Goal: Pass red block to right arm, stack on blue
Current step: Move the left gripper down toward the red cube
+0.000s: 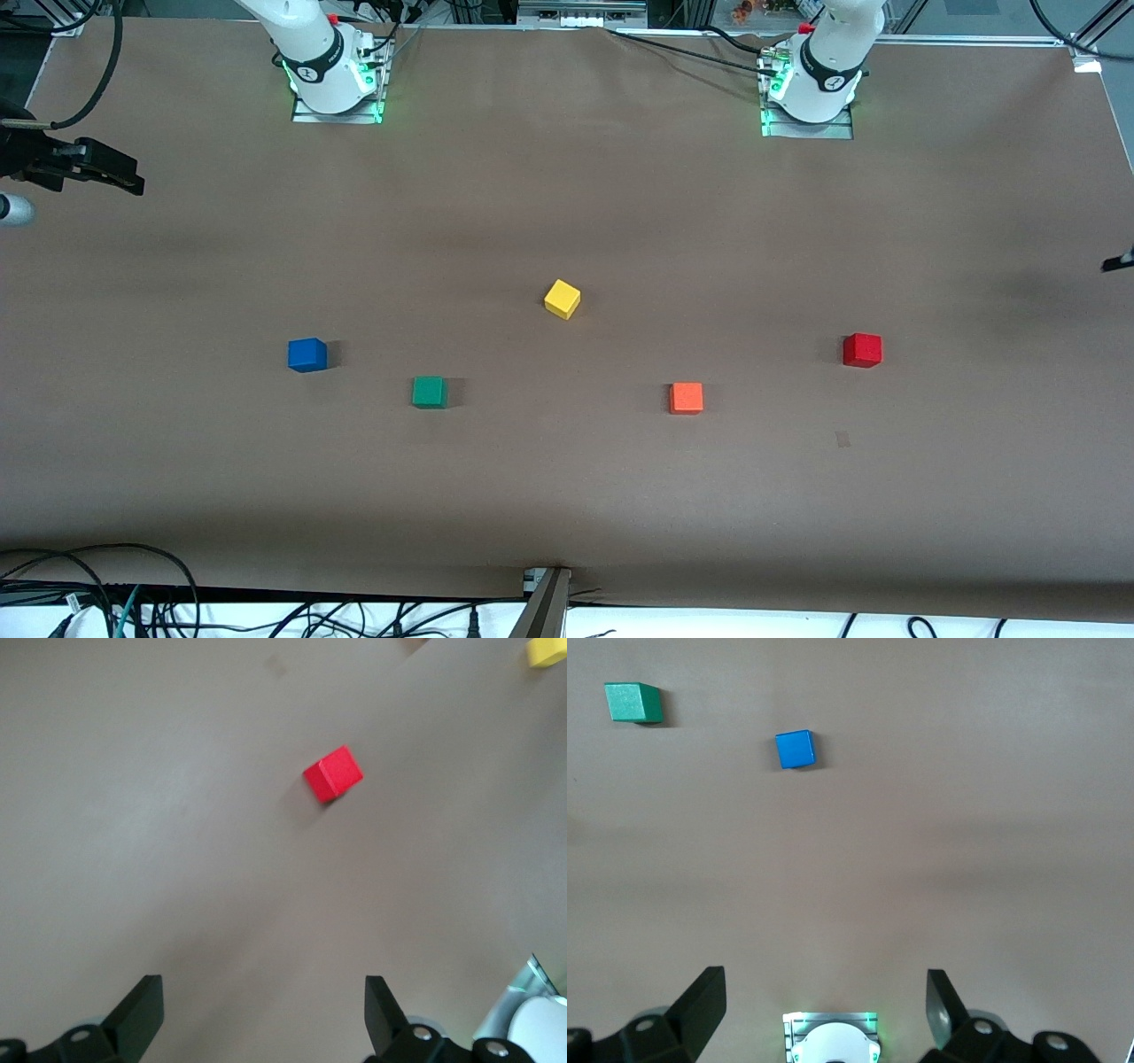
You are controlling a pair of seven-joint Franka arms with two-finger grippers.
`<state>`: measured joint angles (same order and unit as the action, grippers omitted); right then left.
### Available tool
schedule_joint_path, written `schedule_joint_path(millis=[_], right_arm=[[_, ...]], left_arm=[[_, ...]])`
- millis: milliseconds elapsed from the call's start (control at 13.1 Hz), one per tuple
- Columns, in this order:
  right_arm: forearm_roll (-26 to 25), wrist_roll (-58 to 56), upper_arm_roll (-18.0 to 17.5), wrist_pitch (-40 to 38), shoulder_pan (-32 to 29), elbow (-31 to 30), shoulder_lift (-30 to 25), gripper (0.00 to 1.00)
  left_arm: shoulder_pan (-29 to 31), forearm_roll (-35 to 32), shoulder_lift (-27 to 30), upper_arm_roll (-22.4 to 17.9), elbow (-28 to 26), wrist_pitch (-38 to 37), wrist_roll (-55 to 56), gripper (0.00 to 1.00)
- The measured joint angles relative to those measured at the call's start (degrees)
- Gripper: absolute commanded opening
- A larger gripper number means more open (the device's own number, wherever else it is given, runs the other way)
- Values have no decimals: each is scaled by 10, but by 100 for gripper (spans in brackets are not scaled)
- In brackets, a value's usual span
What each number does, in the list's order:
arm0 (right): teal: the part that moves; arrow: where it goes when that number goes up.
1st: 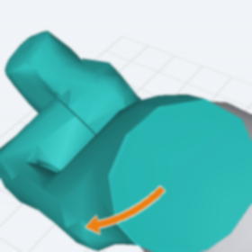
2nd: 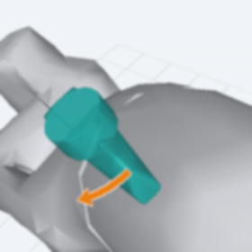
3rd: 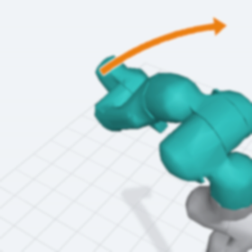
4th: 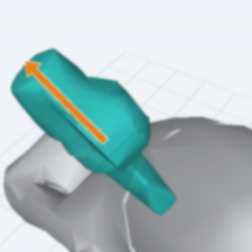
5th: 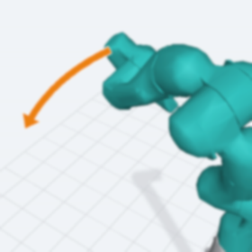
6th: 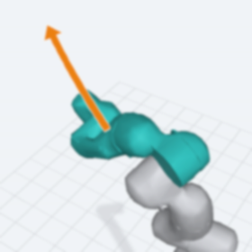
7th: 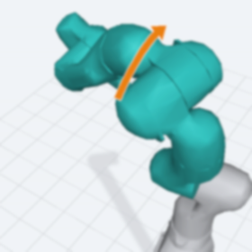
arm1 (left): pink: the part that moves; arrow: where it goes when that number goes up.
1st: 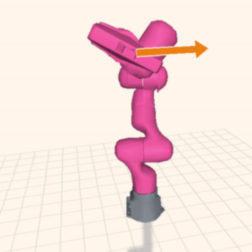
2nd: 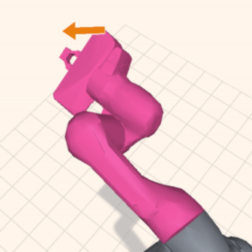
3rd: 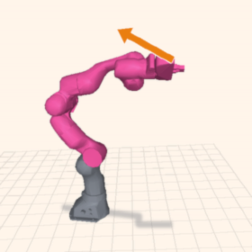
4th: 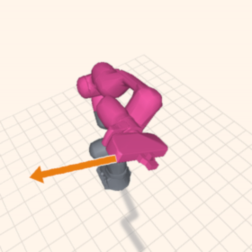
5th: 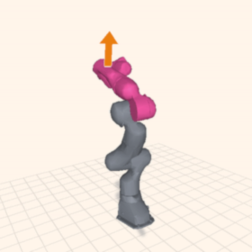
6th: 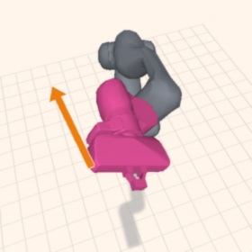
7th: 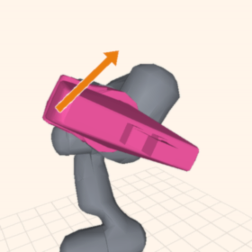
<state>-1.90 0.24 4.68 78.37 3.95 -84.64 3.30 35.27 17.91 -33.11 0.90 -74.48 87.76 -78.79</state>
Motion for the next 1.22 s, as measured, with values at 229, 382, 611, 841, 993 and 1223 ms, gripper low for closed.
schedule_joint_path(millis=[229,382,611,841,993,1223], right_arm=[[0,0,0,0,0,0,1,100],[0,0,0,0,0,0,1,100],[0,0,0,0,0,0,1,100],[0,0,0,0,0,0,1,100],[0,0,0,0,0,0,1,100],[1,0,0,0,0,0,2,100]], left_arm=[[13,80,-80,0,2,16,-107,100],[16,114,-114,1,5,16,-164,100],[16,165,-149,8,7,14,-256,100],[13,205,-187,17,8,13,-336,100],[12,233,-211,27,8,13,-394,100],[-2,257,-232,40,10,12,-454,100]])
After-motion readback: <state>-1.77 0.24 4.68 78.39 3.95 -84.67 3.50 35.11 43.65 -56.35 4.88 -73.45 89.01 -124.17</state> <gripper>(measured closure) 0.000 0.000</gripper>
